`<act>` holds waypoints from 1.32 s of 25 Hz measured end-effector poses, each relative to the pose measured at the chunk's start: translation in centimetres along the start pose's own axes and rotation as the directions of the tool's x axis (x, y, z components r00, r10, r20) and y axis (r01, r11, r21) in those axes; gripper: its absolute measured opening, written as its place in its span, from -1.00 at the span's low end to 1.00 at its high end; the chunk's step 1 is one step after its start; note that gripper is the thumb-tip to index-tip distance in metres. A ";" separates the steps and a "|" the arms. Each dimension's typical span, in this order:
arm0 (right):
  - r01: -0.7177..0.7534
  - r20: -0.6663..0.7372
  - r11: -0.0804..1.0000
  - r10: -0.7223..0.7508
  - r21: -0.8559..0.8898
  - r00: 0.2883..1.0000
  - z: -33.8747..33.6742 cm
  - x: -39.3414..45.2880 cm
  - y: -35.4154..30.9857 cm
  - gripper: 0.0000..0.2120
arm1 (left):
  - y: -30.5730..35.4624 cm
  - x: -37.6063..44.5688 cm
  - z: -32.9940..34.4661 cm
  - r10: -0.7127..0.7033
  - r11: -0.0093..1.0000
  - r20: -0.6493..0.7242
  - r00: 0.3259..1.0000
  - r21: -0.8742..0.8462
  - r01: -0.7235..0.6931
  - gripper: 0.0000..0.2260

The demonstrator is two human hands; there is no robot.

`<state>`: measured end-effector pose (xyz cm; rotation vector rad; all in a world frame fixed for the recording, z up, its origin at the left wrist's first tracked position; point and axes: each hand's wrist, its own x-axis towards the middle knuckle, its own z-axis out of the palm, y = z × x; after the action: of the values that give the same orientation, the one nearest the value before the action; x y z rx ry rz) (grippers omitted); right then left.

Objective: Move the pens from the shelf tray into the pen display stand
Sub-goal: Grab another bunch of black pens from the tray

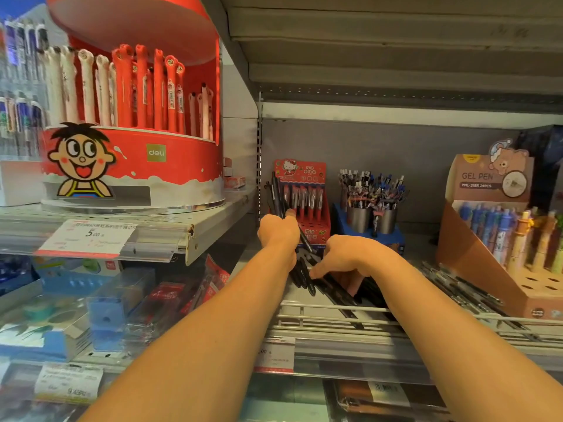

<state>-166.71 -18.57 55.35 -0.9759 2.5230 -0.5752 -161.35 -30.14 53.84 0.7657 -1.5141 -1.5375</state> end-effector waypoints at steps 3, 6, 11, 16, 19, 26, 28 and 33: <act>-0.017 0.001 0.991 0.017 -0.136 1.000 0.1 -0.3 -0.1 -0.64 | -0.1 0.3 0.1 0.014 1.000 0.013 1.000 0.028 -0.015 -0.68; -0.017 0.056 0.991 0.025 -0.130 0.998 -0.5 -0.6 0.2 -0.61 | -0.3 0.4 0.1 0.001 1.000 0.025 1.000 0.022 -0.002 -0.70; -0.031 0.115 0.986 0.050 -0.162 0.992 -1.0 -1.4 0.3 -0.71 | -0.6 0.3 0.3 -0.028 0.997 0.040 0.999 0.077 0.024 -0.77; -0.111 0.131 0.976 0.137 -0.189 0.982 -1.2 -1.5 -0.5 -0.70 | -0.8 0.4 0.5 -0.067 0.998 0.091 0.994 0.014 0.066 -0.77; -0.165 0.156 0.967 0.197 -0.196 0.968 -1.2 -1.7 -0.6 -0.63 | -0.7 0.3 0.5 -0.067 0.998 0.113 0.991 0.015 0.066 -0.77; -0.210 0.126 0.961 0.234 -0.183 0.964 -1.2 -2.5 0.1 -0.63 | -0.9 0.2 0.6 -0.069 0.998 0.155 0.986 0.020 0.067 -0.69; -0.205 0.138 0.959 0.234 -0.196 0.962 -1.3 -2.7 0.2 -0.67 | -0.9 -0.2 0.6 -0.081 0.997 0.190 0.978 0.029 0.077 -0.71; -0.192 0.099 0.969 0.209 -0.154 0.973 -1.4 -2.9 1.4 -0.68 | 0.0 -1.5 0.2 -0.098 0.987 0.324 0.941 -0.088 0.133 -0.92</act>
<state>-166.12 -15.28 56.45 -0.7638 2.5469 -0.2725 -160.83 -28.77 53.68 0.5705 -1.6220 -1.8872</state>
